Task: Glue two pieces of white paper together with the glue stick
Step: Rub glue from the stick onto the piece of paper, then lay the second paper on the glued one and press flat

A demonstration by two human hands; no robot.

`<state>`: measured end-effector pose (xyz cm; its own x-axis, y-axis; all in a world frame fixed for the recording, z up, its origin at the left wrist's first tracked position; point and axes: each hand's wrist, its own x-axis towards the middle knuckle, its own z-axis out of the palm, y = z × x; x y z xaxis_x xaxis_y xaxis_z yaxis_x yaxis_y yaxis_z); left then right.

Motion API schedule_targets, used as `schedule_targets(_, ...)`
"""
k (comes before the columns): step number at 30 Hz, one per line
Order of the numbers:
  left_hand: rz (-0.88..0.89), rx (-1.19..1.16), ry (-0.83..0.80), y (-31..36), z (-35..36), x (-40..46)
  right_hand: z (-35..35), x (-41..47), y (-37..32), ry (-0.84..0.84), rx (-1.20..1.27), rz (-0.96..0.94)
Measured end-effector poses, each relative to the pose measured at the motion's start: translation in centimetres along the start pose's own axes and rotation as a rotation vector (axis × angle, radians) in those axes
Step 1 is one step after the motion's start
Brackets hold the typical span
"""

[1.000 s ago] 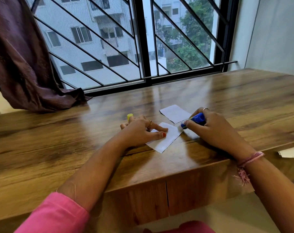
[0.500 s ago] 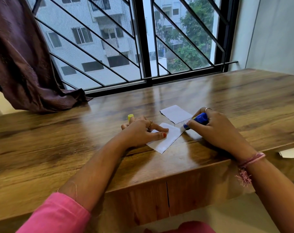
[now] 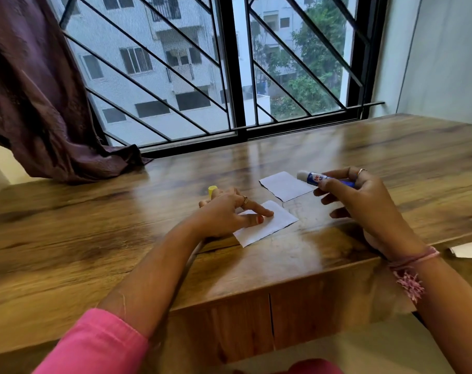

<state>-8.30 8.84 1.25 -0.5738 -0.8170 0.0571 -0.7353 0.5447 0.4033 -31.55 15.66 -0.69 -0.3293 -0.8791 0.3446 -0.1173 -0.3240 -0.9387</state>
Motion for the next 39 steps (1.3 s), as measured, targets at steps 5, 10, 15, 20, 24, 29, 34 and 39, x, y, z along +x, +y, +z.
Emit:
schedule_targets(5, 0.073, -0.158, 0.064, -0.6, -0.1, 0.1, 0.4, 0.2, 0.1, -0.086, -0.062, 0.061)
schedule_targets(10, 0.102, -0.316, 0.268, -1.1, -0.9, 0.3, 0.4, 0.3, 0.2, -0.15, -0.047, 0.085)
schedule_targets(15, -0.047, -0.489, 0.737, -3.3, -2.5, 0.8, 0.7, 0.6, 0.3, -0.287, -0.061, 0.116)
schedule_targets(20, -0.246, -0.625, 0.995, -7.1, -3.8, 0.9, 2.5, 1.3, -1.1, -0.354, -0.13, 0.094)
schedule_targets(24, -0.343, -0.667, 1.05, -9.4, -4.1, 1.0, 5.3, 2.3, -2.8, -0.44, -0.176, 0.071)
schedule_targets(29, -0.37, -0.673, 1.056, -10.4, -4.0, 1.3, 9.1, 4.6, -3.9, -0.539, -0.152, 0.073)
schedule_targets(34, -0.392, -0.68, 1.038, -10.8, -3.7, 1.5, 12.3, 6.4, -3.7, -0.598, -0.286, 0.038)
schedule_targets(39, -0.413, -0.674, 1.037, -11.0, -3.7, 1.6, 15.0, 6.5, -2.8, -0.643, -0.422, -0.028)
